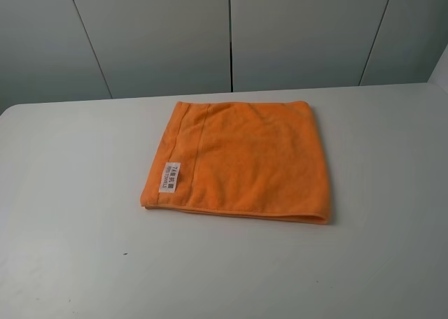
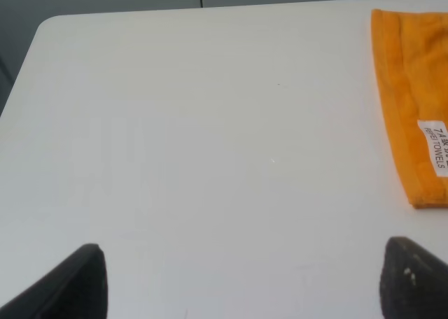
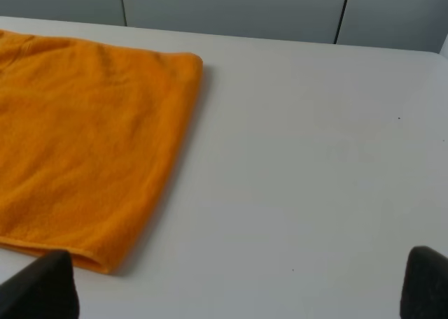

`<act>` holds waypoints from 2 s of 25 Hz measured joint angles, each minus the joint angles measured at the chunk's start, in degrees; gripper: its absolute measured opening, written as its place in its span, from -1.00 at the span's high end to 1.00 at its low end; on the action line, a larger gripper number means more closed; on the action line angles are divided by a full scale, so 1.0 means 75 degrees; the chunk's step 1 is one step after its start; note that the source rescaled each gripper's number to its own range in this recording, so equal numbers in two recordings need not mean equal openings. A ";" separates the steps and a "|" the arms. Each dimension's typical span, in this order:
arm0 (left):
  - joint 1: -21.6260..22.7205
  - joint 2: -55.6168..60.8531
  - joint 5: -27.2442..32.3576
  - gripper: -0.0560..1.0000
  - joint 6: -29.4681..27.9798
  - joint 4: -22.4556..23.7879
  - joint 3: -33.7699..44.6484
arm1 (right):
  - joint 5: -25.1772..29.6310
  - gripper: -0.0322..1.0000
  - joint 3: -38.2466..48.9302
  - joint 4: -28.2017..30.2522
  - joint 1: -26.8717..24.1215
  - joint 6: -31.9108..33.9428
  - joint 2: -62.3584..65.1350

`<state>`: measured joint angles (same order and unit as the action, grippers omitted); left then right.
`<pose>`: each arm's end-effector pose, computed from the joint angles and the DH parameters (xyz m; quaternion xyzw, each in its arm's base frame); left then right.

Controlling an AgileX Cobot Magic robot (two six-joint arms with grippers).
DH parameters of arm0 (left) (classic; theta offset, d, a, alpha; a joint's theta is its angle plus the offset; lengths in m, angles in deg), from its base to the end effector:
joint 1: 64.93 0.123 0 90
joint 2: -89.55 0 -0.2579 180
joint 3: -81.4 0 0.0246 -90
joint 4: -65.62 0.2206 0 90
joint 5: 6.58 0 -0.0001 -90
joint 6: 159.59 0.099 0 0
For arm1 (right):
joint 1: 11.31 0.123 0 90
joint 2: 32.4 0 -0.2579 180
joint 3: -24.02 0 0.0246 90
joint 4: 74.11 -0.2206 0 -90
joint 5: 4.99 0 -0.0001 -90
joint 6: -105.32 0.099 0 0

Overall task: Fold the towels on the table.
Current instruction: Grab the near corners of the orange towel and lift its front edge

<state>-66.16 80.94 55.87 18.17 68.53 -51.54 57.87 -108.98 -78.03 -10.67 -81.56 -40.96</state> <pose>0.0006 0.0044 0.2597 -0.0091 0.8574 0.0098 0.5145 -0.0002 0.0060 0.2594 -0.0585 0.8566 0.0062 0.5127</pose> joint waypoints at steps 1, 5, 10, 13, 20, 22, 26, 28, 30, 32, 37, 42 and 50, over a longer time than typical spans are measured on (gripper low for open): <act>0.0000 0.0000 0.0000 -0.99 0.0000 0.0000 0.0000 | 0.0000 -1.00 0.0000 0.0000 0.0000 0.0000 0.0000; 0.0000 0.0000 0.0000 -0.99 0.0000 0.0000 0.0000 | 0.0000 -1.00 0.0000 0.0000 0.0000 0.0000 0.0000; 0.0000 0.0000 0.0000 -0.99 0.0000 0.0000 0.0000 | 0.0000 -1.00 0.0000 0.0000 0.0000 0.0000 0.0000; 0.0000 0.0000 0.0000 -0.99 0.0000 0.0000 0.0000 | 0.0000 -1.00 0.0000 0.0000 0.0000 0.0000 0.0000; 0.0000 0.0000 0.0000 -0.99 0.0000 0.0000 0.0000 | 0.0000 -1.00 0.0000 0.0000 0.0000 0.0000 0.0000; 0.0000 0.0000 0.0000 -0.99 0.0000 0.0000 0.0000 | 0.0000 -1.00 0.0000 0.0000 0.0000 0.0000 0.0000; 0.0000 0.0000 0.0000 -0.99 0.0000 0.0000 0.0000 | 0.0000 -1.00 0.0000 0.0000 0.0000 0.0000 0.0000; 0.0000 0.0000 0.0000 -0.99 0.0000 0.0000 0.0000 | 0.0000 -1.00 0.0000 0.0000 0.0000 0.0000 0.0000; 0.0000 0.0000 0.0000 -0.99 0.0000 0.0000 0.0000 | 0.0000 -1.00 0.0000 0.0000 0.0000 0.0000 0.0000; 0.0000 0.0000 0.0000 -0.99 0.0000 0.0000 0.0000 | 0.0000 -1.00 0.0000 0.0000 0.0000 0.0000 0.0000; 0.0000 0.0000 0.0000 -0.99 0.0000 0.0028 0.0000 | 0.0000 -1.00 0.0000 -0.0254 0.0000 0.0082 0.0000; 0.0000 -0.0461 -0.0012 -0.99 0.0368 0.0028 0.0000 | -0.0114 -1.00 0.0000 -0.0627 0.0000 0.0203 0.0000; 0.0000 -0.1771 -0.1830 -0.99 0.1483 -0.0503 -0.0230 | -0.1076 -1.00 -0.0044 -0.0785 0.0000 0.0222 0.0000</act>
<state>-66.16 67.66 42.15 29.30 64.76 -53.26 49.80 -109.31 -83.91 -10.67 -79.89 -40.96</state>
